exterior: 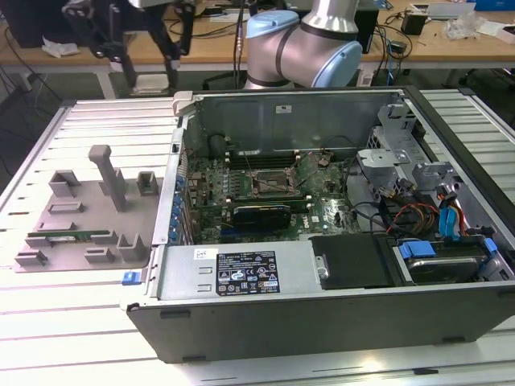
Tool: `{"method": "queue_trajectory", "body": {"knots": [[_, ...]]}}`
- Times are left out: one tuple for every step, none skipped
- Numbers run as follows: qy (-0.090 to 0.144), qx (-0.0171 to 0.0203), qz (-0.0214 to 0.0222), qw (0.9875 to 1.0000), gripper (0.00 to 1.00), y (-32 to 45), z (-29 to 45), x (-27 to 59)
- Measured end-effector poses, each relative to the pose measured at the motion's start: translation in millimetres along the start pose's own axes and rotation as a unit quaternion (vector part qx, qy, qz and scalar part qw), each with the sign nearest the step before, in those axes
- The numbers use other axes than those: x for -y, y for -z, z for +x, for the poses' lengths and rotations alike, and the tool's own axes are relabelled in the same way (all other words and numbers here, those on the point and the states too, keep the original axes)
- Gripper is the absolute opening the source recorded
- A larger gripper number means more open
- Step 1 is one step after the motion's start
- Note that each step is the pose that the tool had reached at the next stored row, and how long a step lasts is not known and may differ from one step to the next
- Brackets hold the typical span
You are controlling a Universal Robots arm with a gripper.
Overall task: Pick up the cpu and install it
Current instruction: 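Pick up the cpu and move it towards the insertion slot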
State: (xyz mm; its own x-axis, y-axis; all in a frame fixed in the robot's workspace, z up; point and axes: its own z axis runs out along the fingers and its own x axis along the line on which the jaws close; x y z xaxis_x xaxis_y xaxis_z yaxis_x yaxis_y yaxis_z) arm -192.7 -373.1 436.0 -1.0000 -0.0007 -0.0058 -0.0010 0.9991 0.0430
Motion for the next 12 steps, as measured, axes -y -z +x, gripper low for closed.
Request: {"method": "queue_trajectory", "body": {"knots": [[0.0, -0.0007, 0.0, 1.0, 0.55, -1.7, -5.5, 0.1], [0.0, -0.0018, 0.0, 1.0, 0.55, -4.5, -14.2, 0.2], [0.0, -0.0026, 0.0, 1.0, 0.55, -6.5, -20.2, 0.3], [0.0, -0.0032, 0.0, 1.0, 0.55, -7.6, -24.0, 0.3], [0.0, -0.0036, 0.0001, 1.0, 0.55, -9.1, -29.3, 0.4], [0.0, -0.0038, 0.0, 1.0, 0.55, -10.0, -31.8, 0.5], [0.0, -0.0041, 0.0, 1.0, 0.55, -11.0, -34.8, 0.5], [0.0, -0.0048, 0.0, 1.0, 0.55, -12.9, -40.9, 0.6], [0.0, -0.0055, 0.0, 1.0, 0.55, -14.0, -44.9, 0.6], [0.0, -0.0064, 0.0001, 1.0, 0.55, -15.6, -49.7, 0.7], [0.0, -0.0073, 0.0, 1.0, 0.55, -17.1, -53.8, 0.8], [0.0, -0.0082, 0.0, 1.0, 0.55, -18.6, -57.9, 0.8]]}}
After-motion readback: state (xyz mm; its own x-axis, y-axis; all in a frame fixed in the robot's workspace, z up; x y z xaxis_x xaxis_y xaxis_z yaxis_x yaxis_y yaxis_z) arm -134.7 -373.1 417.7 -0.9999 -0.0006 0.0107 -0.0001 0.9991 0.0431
